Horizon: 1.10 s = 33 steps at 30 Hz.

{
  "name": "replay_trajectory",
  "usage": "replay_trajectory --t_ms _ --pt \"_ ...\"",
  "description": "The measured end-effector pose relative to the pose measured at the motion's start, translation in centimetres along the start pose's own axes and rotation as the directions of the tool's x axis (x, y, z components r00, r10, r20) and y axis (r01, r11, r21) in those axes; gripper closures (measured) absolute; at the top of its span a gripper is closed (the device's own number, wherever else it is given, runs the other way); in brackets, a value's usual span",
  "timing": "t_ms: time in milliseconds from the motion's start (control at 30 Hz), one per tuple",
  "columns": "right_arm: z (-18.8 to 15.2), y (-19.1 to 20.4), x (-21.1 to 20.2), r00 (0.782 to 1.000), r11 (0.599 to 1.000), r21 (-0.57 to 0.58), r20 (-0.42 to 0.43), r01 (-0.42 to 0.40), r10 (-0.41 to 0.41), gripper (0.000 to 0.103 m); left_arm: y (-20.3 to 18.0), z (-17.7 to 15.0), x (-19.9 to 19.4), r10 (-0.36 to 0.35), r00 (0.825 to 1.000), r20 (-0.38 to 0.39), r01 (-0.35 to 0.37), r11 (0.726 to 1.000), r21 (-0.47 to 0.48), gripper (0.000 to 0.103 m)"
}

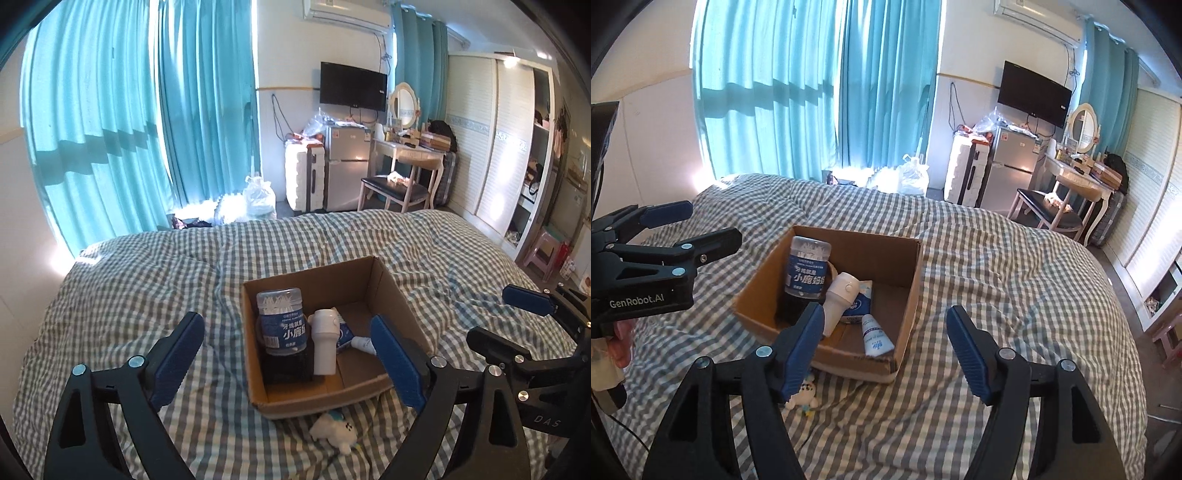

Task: Organize objects
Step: 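Withdraw both grippers from the box toward the remaining items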

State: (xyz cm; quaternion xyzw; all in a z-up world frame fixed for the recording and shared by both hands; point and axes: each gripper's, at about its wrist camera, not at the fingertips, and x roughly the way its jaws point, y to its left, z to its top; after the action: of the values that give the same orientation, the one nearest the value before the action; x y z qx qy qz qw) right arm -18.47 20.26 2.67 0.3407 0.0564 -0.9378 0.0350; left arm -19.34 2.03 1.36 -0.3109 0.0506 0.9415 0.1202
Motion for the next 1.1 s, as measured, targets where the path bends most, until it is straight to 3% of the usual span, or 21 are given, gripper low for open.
replay_trajectory --t_ms 267,467,833,1100 --pt "-2.3 2.0 -6.1 0.999 0.999 -0.031 0.049 -0.017 0.018 0.031 0.1 -3.8 -4.9 0.072 0.997 0.001 -0.072 0.997 0.005 0.006" --pt "-5.1 3.3 -8.0 0.998 0.999 -0.018 0.049 -0.044 0.045 0.031 -0.2 -7.8 -6.3 0.113 0.993 -0.036 -0.113 0.994 0.009 0.005" --pt "-10.4 5.5 -6.8 0.997 0.997 -0.004 -0.003 -0.071 0.071 0.031 -0.9 -13.7 -6.5 0.211 0.975 -0.070 -0.211 0.977 0.011 0.005" --pt "-13.4 6.7 -4.1 0.995 0.998 0.014 -0.071 -0.068 0.069 0.031 -0.5 -16.5 -5.2 0.233 0.965 -0.117 -0.233 0.972 0.012 0.005"
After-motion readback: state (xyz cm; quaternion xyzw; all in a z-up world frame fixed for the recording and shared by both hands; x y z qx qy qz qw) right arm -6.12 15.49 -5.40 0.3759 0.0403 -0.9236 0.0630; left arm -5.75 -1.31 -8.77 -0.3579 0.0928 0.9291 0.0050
